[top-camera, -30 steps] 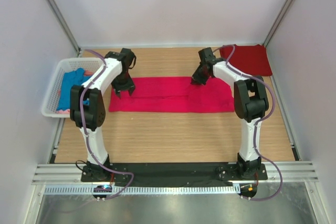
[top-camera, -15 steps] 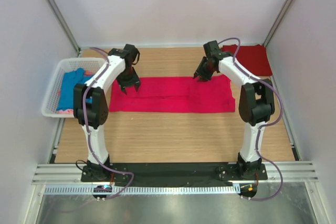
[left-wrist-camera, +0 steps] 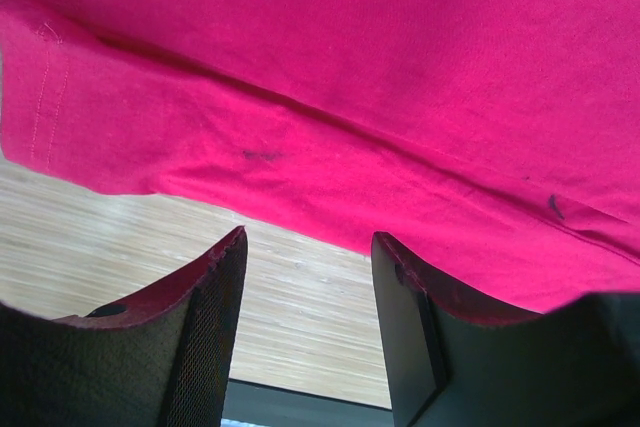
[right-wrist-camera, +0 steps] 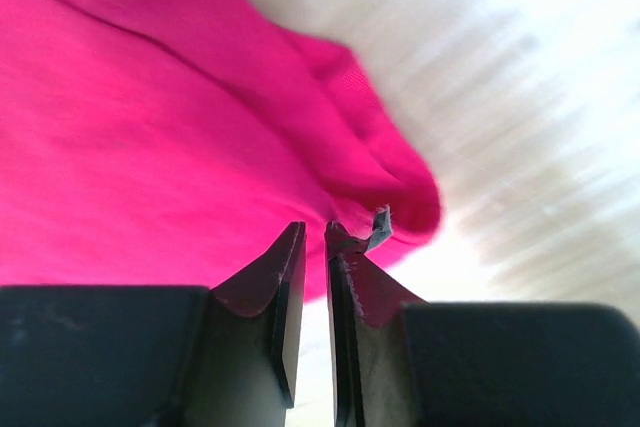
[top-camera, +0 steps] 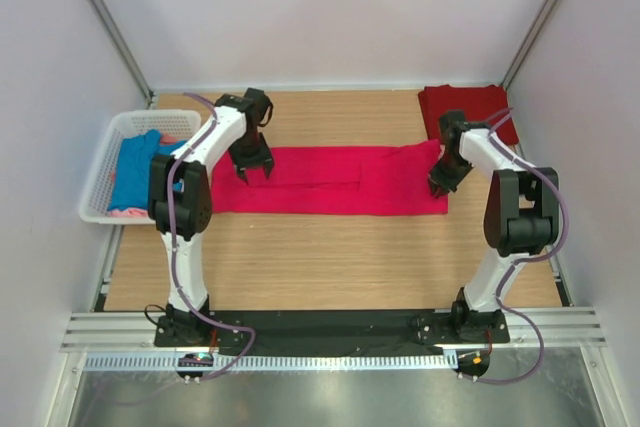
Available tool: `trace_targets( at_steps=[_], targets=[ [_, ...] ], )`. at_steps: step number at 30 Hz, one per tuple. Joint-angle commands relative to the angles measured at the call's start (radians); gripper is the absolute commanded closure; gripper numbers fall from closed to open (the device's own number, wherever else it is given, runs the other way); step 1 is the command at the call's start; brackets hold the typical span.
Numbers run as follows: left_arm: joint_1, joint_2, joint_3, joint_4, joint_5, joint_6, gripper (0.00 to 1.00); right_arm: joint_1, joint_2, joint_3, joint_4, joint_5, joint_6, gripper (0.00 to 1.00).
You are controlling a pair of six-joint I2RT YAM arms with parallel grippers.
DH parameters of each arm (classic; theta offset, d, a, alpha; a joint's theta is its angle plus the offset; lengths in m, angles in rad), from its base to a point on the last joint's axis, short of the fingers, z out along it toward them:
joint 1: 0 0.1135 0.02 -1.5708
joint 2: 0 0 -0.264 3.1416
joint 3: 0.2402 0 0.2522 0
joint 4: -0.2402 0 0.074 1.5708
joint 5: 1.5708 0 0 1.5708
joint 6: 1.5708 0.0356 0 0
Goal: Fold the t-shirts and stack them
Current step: Fold the tshirt
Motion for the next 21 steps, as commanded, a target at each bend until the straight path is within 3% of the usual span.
trace_targets(
  at_steps=[1,12,21],
  targets=[
    [0.001,0.005,0.04,-0.007,0.001,0.012,0.45,0.007,-0.062,-0.067,0.031,0.043,0.026,0.8],
    [0.009,0.038,0.058,-0.056,-0.089,0.031,0.45,-0.014,-0.031,-0.018,0.005,0.138,-0.02,0.83],
    [0.012,0.032,0.104,-0.068,-0.025,0.049,0.45,0.01,-0.091,0.022,-0.035,0.005,0.088,0.82]
  ],
)
